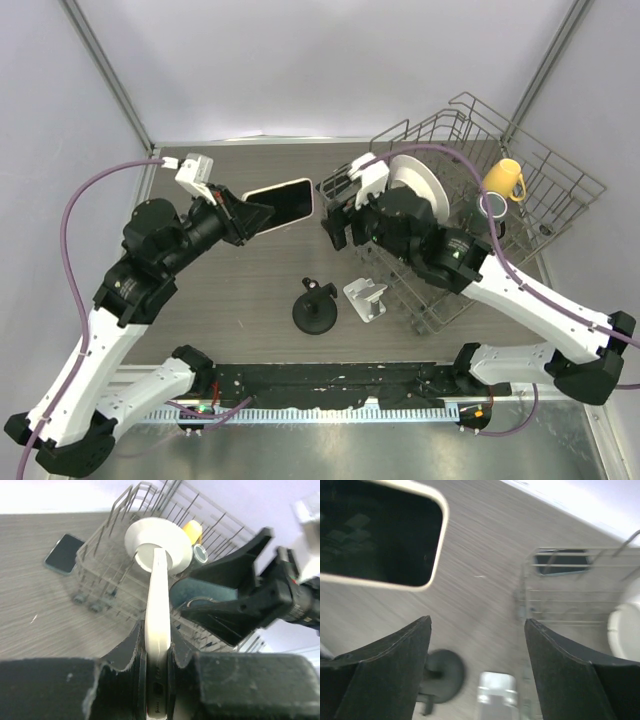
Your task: Place the phone on the phone stand
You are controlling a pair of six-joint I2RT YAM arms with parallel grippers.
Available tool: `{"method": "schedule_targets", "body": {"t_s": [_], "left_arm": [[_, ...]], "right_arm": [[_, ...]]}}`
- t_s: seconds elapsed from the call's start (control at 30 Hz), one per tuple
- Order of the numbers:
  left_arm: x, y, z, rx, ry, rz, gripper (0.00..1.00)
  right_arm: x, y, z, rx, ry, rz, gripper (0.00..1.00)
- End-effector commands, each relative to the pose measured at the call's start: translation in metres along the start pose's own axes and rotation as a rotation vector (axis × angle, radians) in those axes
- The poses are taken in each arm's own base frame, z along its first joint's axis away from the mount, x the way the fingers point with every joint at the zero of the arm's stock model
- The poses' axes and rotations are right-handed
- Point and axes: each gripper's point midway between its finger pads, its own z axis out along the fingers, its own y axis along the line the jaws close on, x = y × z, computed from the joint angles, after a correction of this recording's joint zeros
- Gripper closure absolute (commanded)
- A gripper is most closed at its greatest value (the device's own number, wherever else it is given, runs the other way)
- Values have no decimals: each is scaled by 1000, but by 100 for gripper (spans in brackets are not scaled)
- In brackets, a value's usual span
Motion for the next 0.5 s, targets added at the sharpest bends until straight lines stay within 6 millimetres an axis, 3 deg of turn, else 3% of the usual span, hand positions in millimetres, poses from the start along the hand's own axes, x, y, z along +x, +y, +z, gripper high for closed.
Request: {"method": "schedule_targets", "body": {"t_s": [0.0, 0.03, 0.07, 0.1, 0.13, 0.17, 0.33, 0.47], "left_arm": [[-72, -49, -21, 219, -336, -47, 100], [-65, -50, -21, 249, -344, -108, 100], [-80, -61, -29, 316, -427, -116, 100], [-82, -63, -32, 343, -454, -141, 100], [-75, -60, -30, 359, -458, -192, 100], [-84, -66, -37, 404, -513, -204, 100], [-86, -69, -42, 470, -572, -253, 100], [-88, -74, -46, 520, -593, -275, 100]], "right_arm": [[-53, 10, 1, -224, -180, 575, 23], [-31, 15, 1, -298, -170, 656, 28], [-74, 18, -16, -513, -326, 821, 33], [-80, 23, -25, -609, -379, 873, 35], [-67, 28, -23, -666, -385, 934, 35], [-87, 29, -39, -756, -474, 959, 34], [-95, 37, -52, -840, -548, 944, 29], [-114, 52, -70, -936, -637, 886, 29]]}}
